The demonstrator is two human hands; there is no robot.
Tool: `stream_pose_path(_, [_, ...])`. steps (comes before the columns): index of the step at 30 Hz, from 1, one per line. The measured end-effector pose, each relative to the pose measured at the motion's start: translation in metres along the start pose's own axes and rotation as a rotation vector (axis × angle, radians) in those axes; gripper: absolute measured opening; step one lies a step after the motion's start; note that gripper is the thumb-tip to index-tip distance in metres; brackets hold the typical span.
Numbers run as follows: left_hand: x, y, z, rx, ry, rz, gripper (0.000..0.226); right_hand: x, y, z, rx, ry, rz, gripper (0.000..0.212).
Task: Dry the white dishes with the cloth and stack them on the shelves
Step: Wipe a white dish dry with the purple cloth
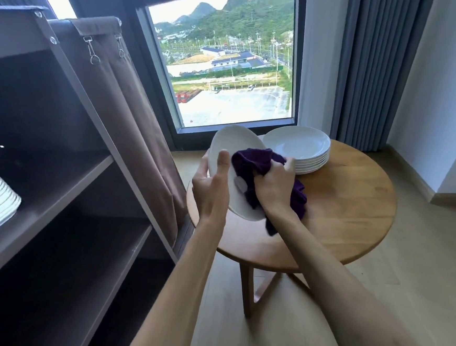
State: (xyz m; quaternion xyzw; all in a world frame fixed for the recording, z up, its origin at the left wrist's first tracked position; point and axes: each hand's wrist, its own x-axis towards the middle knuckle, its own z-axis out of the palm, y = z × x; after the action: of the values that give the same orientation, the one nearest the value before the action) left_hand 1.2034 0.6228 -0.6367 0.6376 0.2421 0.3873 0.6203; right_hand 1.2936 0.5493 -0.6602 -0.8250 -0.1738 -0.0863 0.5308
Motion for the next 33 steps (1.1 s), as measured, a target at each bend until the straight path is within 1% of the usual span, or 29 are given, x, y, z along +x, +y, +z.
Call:
stream_pose_path(1, [-0.006,-0.001,0.001,0.024,-0.018,0.019,0.074,0.005,-0.004,-0.002,0.019,0.051,-0.026,0.016])
stream_pose_path(3, [-0.014,-0.004,0.003,0.08,-0.039,0.044,0.038,0.017,-0.015,-0.006,0.047,0.103,-0.053,0.013])
stream_pose_path(4, [-0.016,-0.004,0.006,0.106,-0.038,0.055,0.025,0.022,-0.022,-0.007,0.06,0.121,-0.074,0.01])
stream_pose_path(5, [-0.017,-0.004,0.009,0.122,-0.038,0.066,0.023,0.025,-0.03,-0.007,0.094,0.132,-0.096,0.01])
stream_pose_path(7, [-0.017,-0.003,0.015,0.097,-0.029,0.077,0.034,0.024,-0.048,-0.008,0.214,0.119,-0.148,0.023])
stream_pose_path(8, [-0.014,-0.002,0.017,0.065,-0.018,0.071,0.041,0.021,-0.055,-0.01,0.259,0.099,-0.194,0.023])
stream_pose_path(10, [-0.003,0.005,0.017,-0.016,-0.001,0.05,0.062,0.012,-0.061,-0.011,0.314,0.002,-0.326,0.012])
stream_pose_path(11, [0.005,0.009,0.015,-0.049,0.009,0.049,0.069,0.006,-0.059,-0.011,0.35,-0.073,-0.388,0.007])
stream_pose_path(13, [0.02,0.013,0.01,-0.08,0.049,0.035,0.069,-0.001,-0.051,-0.014,0.443,-0.219,-0.43,0.009])
stream_pose_path(15, [0.028,0.013,0.006,-0.081,0.079,-0.022,0.065,0.0,-0.04,-0.017,0.476,-0.311,-0.405,0.01])
stream_pose_path(18, [0.029,0.005,0.002,-0.106,0.094,-0.148,0.055,0.001,-0.024,-0.018,0.44,-0.394,-0.368,0.004])
stream_pose_path(20, [0.03,0.001,0.0,-0.108,0.12,-0.171,0.049,-0.003,-0.012,-0.014,0.409,-0.401,-0.336,0.012])
stream_pose_path(21, [0.03,-0.002,0.0,-0.097,0.136,-0.167,0.049,-0.006,-0.005,-0.011,0.383,-0.393,-0.302,0.017])
stream_pose_path(23, [0.031,-0.004,-0.005,-0.058,0.146,-0.132,0.052,-0.009,0.01,-0.003,0.298,-0.359,-0.199,0.018])
stream_pose_path(26, [0.026,-0.003,-0.014,0.0,0.115,-0.066,0.051,-0.009,0.026,0.01,0.175,-0.2,-0.074,0.028])
stream_pose_path(29, [0.009,-0.003,-0.016,0.097,0.077,0.0,0.051,0.006,0.02,0.02,0.093,-0.048,0.027,0.011])
stream_pose_path(31, [-0.003,-0.006,-0.013,0.143,0.039,0.053,0.041,0.023,0.008,0.024,0.097,0.018,0.09,0.009])
stream_pose_path(33, [-0.009,-0.008,-0.006,0.157,0.024,0.034,0.039,0.035,-0.01,0.024,0.134,0.082,0.124,0.01])
